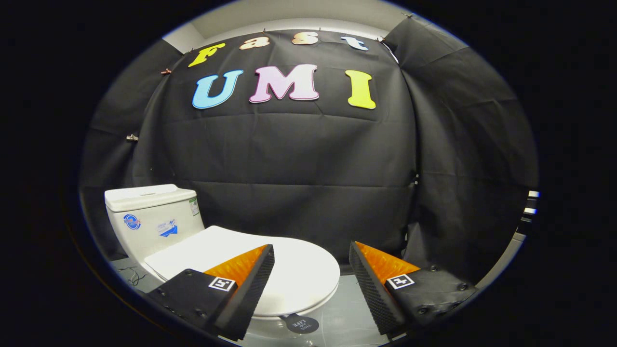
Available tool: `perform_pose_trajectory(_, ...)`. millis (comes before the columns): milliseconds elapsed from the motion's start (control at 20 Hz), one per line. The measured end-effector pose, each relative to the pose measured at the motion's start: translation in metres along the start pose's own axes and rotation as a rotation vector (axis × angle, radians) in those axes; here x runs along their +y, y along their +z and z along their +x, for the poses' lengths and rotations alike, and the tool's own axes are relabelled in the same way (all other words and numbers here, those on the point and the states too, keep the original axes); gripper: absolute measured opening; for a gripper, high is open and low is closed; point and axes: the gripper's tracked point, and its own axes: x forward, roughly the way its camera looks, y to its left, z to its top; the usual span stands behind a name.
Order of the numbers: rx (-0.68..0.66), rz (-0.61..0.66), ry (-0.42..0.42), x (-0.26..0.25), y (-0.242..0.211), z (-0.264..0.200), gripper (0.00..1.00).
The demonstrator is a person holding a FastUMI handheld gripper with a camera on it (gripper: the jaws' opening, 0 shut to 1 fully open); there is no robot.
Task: Open the toilet lid.
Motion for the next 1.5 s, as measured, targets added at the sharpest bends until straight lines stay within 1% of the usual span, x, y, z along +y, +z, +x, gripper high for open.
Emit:
perform_pose_trajectory(300,0.006,0.008,0.001,-0.001,-0.001,0.001,0.98)
perform_pose_trajectory(500,0.041,0.062,0.002,-0.007,-0.010,0.003,0.98)
perform_pose_trajectory(650,0.109,0.125,0.008,-0.009,-0.025,0.003,0.98)
perform_pose_trajectory(850,0.211,0.189,0.063,-0.005,-0.035,0.005,0.98)
perform_pose_trajectory(950,0.231,0.229,0.069,-0.013,-0.036,0.000,0.98)
perform_pose_trajectory(1050,0.256,0.267,0.051,-0.023,-0.050,-0.007,0.98)
perform_pose_trajectory(1200,0.329,0.379,0.028,-0.035,-0.077,-0.014,0.98)
perform_pose_trajectory(1350,0.383,0.510,0.015,-0.033,-0.099,-0.018,0.98)
perform_pose_trajectory(1500,0.448,0.653,0.002,-0.034,-0.122,-0.024,0.97)
